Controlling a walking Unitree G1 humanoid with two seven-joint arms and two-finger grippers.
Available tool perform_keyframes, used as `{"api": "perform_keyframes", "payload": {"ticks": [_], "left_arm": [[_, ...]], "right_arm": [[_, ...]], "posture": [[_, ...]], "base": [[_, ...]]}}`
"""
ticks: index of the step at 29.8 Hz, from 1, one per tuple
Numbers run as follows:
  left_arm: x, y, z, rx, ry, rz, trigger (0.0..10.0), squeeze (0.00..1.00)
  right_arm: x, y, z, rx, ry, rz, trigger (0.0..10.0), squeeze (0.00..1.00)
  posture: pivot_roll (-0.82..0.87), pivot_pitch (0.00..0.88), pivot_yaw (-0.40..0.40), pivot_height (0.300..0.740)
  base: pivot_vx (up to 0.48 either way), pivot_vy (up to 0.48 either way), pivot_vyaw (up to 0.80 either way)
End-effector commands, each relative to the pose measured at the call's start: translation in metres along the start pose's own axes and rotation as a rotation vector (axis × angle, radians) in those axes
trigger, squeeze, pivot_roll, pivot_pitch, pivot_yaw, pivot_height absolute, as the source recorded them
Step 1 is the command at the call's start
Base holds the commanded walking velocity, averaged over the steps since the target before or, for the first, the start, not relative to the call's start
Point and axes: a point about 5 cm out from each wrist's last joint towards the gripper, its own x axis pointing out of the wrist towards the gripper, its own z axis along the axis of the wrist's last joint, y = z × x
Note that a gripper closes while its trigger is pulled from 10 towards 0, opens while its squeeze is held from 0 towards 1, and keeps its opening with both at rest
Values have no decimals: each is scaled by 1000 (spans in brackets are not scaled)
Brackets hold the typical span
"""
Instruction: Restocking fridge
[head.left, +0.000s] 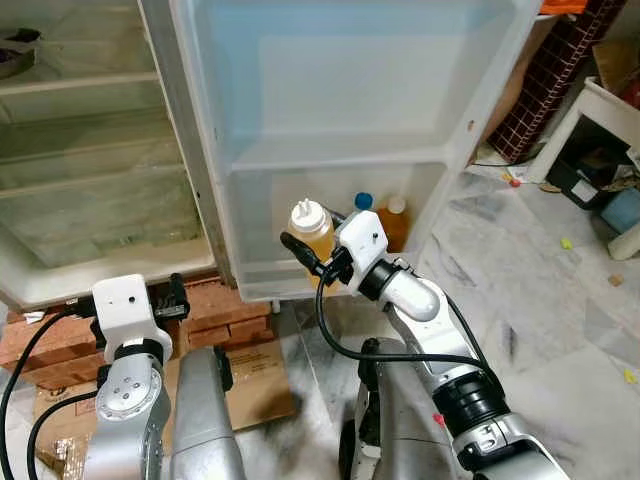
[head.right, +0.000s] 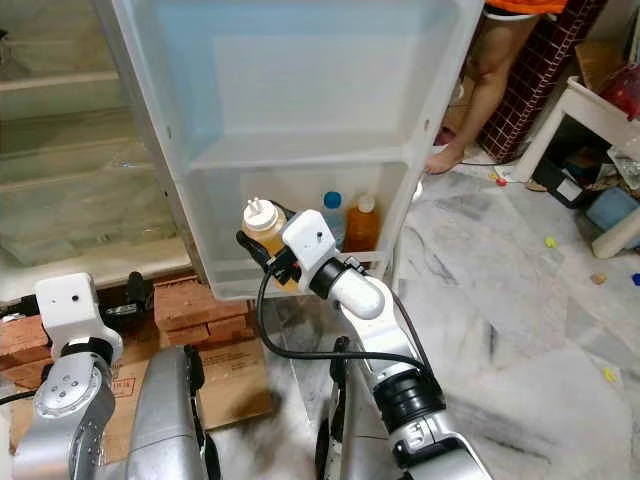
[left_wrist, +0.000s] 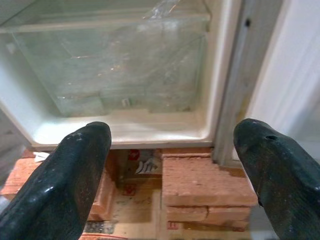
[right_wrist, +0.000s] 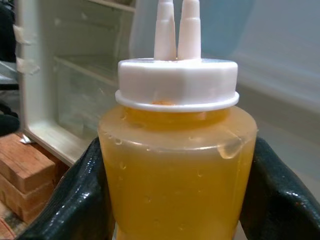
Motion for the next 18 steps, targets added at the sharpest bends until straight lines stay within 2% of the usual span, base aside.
{"api": "perform_keyframes", "payload": {"ticks": [1,3,4,7,9,10,14,15,18], "left_arm": [[-4,1,5,40,-28,12,10000,0],[-9,4,5,37,-17,29,10000,0],[-13,5,6,16,-15,18,10000,0],[-18,7,7,19,-21,17,10000,0],[-27,10,8,27,-16,24,10000,0],[-27,10,8,27,-16,24,10000,0],[-39,11,9,54,-13,6,10000,0],[-42,10,11,64,-22,-6,10000,0],[-47,10,13,78,-26,-16,10000,0]], "right_arm": [[4,2,4,-43,-21,14,10000,0],[9,5,-1,-103,-2,35,10000,0],[12,7,-3,-88,-9,57,10000,0],[17,8,-2,-132,-16,69,10000,0],[25,12,2,-244,-43,96,10000,0],[26,12,2,-248,-45,98,10000,0],[37,5,8,-286,-93,61,10000,0],[41,1,11,-353,-106,30,10000,0],[48,-5,15,-426,-109,-24,10000,0]], "posture": [[165,144,-54,471],[188,168,-59,471],[191,171,-59,471],[206,185,-62,471],[229,207,-64,471],[229,207,-64,471],[268,240,-68,471],[276,247,-68,471],[295,265,-65,471]], "base": [[0,0,0],[0,0,0],[0,0,0],[0,0,0],[0,0,0],[0,0,0],[0,0,0],[0,0,0],[0,0,0]]}}
